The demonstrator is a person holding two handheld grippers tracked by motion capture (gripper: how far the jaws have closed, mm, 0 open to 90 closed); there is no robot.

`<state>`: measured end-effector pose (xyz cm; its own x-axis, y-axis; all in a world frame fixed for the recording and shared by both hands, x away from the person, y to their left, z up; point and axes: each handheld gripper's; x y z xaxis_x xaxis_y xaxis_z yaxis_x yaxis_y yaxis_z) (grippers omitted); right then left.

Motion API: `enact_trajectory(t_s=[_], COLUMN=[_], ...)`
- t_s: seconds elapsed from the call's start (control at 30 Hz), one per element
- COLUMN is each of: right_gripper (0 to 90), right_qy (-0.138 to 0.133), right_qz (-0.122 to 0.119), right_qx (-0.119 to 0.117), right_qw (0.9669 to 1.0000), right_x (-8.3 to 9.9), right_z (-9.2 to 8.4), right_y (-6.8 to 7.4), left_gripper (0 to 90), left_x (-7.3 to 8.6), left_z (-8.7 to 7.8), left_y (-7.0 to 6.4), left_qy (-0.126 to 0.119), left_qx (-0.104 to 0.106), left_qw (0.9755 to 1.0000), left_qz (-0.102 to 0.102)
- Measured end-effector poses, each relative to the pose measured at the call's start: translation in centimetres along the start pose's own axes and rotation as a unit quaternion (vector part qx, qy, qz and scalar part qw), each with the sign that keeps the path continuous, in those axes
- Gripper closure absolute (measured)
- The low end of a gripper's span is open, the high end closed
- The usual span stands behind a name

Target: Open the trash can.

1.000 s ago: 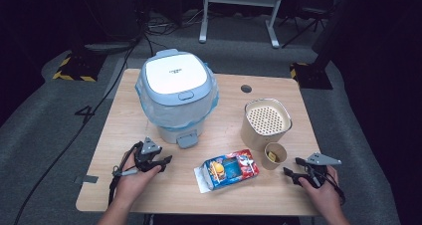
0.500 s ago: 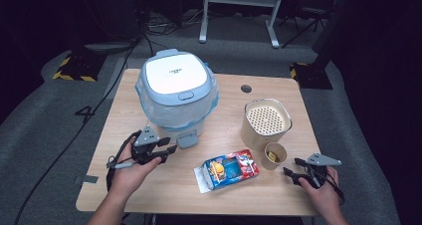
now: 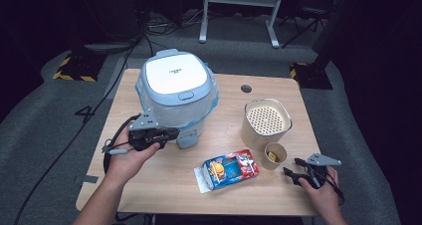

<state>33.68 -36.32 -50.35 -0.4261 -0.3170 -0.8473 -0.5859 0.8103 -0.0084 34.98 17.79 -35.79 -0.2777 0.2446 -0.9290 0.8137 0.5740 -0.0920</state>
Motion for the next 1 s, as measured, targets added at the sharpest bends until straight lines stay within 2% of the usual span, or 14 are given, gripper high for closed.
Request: enact_trajectory(t_s=[0.1, 0.3, 0.43, 0.53, 0.67, 0.77, 0.87, 1.0], right_gripper=[33.5, 33.5, 33.5, 33.5, 33.5, 33.5, 33.5, 33.5], right_qy=[0.000, 0.000, 0.000, 0.000, 0.000, 0.000, 0.000, 0.000], right_qz=[0.000, 0.000, 0.000, 0.000, 0.000, 0.000, 0.000, 0.000], right_qx=[0.000, 0.000, 0.000, 0.000, 0.000, 0.000, 0.000, 0.000], right_qw=[1.0000, 1.0000, 1.0000, 1.0000, 1.0000, 1.0000, 1.0000, 1.0000], right_x=[0.0, 0.0, 0.0, 0.0, 0.0, 0.0, 0.0, 0.0], right_z=[0.0, 0.0, 0.0, 0.0, 0.0, 0.0, 0.0, 0.0], right_y=[0.0, 0.0, 0.0, 0.0, 0.0, 0.0, 0.0, 0.0], left_gripper=[89.8, 90.0, 90.0, 90.0, 90.0, 90.0, 90.0, 90.0], left_x=[-1.3, -3.1, -5.0, -5.8, -7.0, -7.7, -7.9, -8.0], left_z=[-0.3, -0.5, -0.7, -0.7, -0.5, -0.3, -0.2, 0.3], left_y=[0.3, 0.3, 0.2, 0.3, 0.8, 1.3, 1.6, 2.4], left_qy=[-0.004, -0.019, -0.034, -0.042, -0.055, -0.064, -0.067, -0.074], left_qx=[0.011, 0.025, 0.034, 0.036, 0.033, 0.017, 0.014, -0.004], left_qw=[0.9997, 0.9990, 0.9980, 0.9976, 0.9972, 0.9974, 0.9975, 0.9972], left_qz=[0.023, 0.032, 0.042, 0.041, 0.039, 0.028, 0.021, 0.015])
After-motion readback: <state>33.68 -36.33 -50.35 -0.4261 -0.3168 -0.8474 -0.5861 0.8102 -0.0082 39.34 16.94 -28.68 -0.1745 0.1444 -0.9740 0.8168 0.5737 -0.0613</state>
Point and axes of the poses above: each handheld gripper's, and its own axes: z roughly forward along the jaws, x roughly out of its underside, y roughly to its left, and after that the axes turned 9 degrees about -y, right-handed
